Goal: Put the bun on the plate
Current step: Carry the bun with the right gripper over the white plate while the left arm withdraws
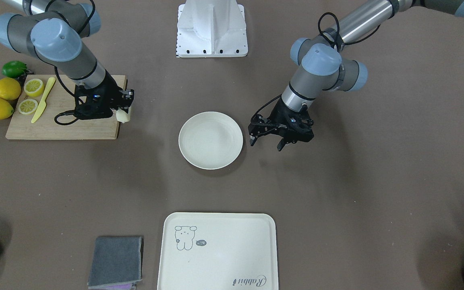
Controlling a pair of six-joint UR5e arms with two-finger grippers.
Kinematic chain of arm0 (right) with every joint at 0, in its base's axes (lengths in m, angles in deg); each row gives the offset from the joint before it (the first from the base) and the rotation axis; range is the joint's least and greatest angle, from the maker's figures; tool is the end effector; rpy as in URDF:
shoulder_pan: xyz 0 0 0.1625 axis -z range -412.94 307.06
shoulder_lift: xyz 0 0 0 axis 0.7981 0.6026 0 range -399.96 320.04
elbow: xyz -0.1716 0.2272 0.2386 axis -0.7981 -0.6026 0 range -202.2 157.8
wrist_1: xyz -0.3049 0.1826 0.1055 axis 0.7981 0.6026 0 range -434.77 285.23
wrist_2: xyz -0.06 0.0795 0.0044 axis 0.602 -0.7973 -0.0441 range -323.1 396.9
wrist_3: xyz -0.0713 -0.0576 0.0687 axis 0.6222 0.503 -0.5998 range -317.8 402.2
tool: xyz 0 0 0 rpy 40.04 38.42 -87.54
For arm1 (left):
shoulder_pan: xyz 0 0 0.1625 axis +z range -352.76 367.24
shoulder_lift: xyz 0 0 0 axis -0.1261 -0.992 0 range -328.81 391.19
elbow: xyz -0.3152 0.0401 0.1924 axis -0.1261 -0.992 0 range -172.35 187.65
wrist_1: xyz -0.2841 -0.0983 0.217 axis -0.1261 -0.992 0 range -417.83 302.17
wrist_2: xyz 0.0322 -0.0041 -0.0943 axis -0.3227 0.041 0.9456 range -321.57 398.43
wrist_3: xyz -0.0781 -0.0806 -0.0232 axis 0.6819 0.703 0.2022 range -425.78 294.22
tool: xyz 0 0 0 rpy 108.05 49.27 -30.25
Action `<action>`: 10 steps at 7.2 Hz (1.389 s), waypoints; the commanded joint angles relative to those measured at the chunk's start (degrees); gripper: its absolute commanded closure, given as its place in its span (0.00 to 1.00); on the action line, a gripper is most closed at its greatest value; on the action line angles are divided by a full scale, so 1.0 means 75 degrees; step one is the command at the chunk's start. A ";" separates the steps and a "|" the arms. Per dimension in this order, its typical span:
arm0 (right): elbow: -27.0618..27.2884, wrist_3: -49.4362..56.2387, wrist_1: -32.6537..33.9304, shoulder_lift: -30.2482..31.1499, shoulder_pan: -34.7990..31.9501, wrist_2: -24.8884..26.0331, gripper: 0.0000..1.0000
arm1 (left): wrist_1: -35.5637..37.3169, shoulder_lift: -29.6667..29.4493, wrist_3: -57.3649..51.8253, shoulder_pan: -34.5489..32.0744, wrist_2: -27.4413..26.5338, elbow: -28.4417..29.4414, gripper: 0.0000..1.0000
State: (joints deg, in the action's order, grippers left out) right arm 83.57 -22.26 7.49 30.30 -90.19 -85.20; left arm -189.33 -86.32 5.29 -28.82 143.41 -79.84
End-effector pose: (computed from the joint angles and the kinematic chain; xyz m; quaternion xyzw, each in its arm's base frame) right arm -0.3909 -0.3882 0.3136 -0.0349 -0.4362 -0.0102 0.8991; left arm 0.4454 -0.4526 0.2983 0.1543 0.5326 -0.0528 0.8305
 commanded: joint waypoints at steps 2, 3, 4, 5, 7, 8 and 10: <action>-0.1935 -0.0873 0.0048 -0.2449 0.0569 0.0669 0.83 | 0.0610 0.0129 -0.0358 -0.1046 0.1243 -0.0065 0.03; -0.2113 -0.0874 0.0036 -0.2651 0.0606 0.0822 0.83 | 0.0601 0.0465 -0.0451 -0.1596 0.1910 -0.0146 0.03; -0.2231 -0.0874 0.0036 -0.2780 0.0664 0.0951 0.82 | 0.0601 0.1130 -0.1449 -0.2182 0.2567 -0.0507 0.03; -0.2464 -0.0897 0.0025 -0.3002 0.0757 0.1208 0.81 | 0.0601 0.1949 -0.2620 -0.2849 0.3165 -0.0742 0.03; -0.2782 -0.1247 -0.0442 -0.3063 0.1015 0.1455 0.80 | 0.0612 0.2785 -0.4332 -0.3848 0.3860 -0.0757 0.03; -0.2864 -0.1249 -0.0467 -0.3051 0.1074 0.1665 0.80 | 0.0624 0.2986 -0.4853 -0.4003 0.3851 -0.0710 0.03; -0.2877 -0.1412 -0.0608 -0.3063 0.1180 0.1738 0.72 | 0.0647 0.3000 -0.4881 -0.4074 0.3816 -0.0686 0.03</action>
State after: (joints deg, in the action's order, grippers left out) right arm 62.16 -32.09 3.46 7.33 -81.85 -72.62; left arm -184.59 -64.22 -30.37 -58.69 172.06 -85.11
